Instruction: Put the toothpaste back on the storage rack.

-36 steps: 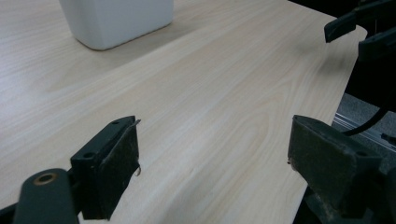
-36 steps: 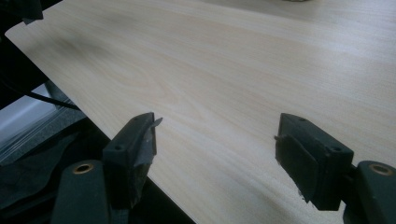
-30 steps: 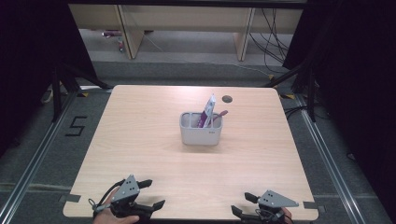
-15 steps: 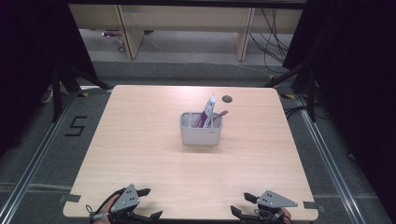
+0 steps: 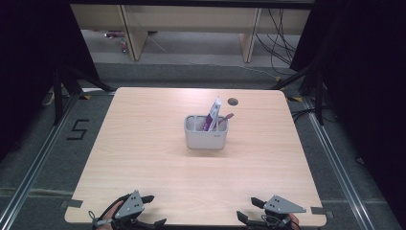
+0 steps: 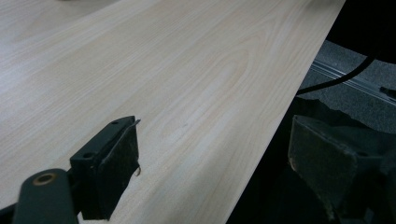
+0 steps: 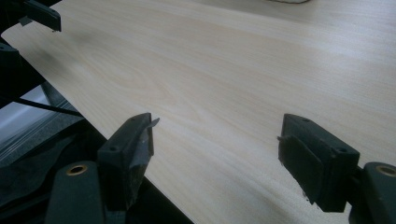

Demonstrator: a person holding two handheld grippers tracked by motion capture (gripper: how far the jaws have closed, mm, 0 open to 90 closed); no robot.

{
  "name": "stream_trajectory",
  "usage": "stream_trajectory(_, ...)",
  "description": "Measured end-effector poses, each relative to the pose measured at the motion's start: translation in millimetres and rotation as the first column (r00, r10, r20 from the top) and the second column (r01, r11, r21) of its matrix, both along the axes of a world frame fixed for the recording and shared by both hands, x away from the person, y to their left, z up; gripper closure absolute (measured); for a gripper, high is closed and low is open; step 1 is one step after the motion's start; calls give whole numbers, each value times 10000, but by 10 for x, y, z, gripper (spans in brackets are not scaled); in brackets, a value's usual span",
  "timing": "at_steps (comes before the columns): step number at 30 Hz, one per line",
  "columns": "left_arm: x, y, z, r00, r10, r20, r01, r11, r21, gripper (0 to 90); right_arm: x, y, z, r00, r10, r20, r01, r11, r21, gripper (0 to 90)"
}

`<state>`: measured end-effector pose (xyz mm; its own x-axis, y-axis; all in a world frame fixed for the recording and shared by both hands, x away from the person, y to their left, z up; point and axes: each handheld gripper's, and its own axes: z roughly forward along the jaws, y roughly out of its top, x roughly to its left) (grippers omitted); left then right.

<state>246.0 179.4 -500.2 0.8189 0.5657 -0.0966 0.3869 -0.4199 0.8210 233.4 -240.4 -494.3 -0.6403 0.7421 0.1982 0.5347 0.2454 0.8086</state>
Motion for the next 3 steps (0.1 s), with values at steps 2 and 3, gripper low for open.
stream_trajectory(2, 1, 5, 9, 10000, -23, -9, 23, 9999, 99, 153, 0, -1, 1, 10000, 3, 1, -3, 10000, 8, 270)
stream_trajectory(3, 5, 11, 2, 10000, -74, 63, 73, 9999, 150, 154, -1, -1, 1, 10000, 7, -18, -7, 10000, 27, 271)
